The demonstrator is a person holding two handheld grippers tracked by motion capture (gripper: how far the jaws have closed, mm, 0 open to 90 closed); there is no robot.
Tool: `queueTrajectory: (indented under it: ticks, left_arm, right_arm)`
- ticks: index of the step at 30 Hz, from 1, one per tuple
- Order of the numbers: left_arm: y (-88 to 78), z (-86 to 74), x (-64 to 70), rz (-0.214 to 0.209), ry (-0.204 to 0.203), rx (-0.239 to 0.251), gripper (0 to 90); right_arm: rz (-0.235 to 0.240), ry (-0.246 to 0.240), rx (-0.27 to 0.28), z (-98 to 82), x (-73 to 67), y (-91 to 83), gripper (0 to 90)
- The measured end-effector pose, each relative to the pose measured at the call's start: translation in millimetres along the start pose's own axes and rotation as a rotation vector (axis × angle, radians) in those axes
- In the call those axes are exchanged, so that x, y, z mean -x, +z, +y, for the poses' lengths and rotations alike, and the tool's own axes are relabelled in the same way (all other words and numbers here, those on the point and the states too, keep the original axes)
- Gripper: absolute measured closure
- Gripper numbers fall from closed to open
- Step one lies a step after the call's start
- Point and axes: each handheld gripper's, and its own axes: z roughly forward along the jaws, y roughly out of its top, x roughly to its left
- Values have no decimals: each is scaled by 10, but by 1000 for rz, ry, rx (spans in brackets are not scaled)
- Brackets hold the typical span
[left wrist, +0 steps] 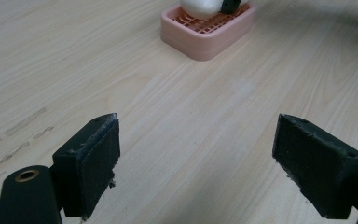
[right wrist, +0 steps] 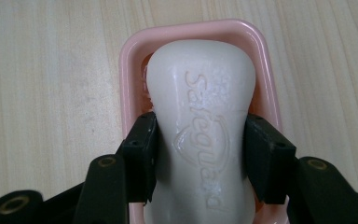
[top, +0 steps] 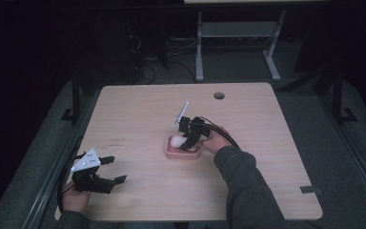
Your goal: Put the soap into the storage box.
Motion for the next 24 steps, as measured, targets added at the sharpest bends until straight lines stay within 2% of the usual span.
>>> queueTrajectory:
  ticks: [24]
  left_arm:
    - [1, 0, -1, 0, 0, -1, 148]
  right_arm:
    - [5, 11, -5, -22, 32, 53, 489]
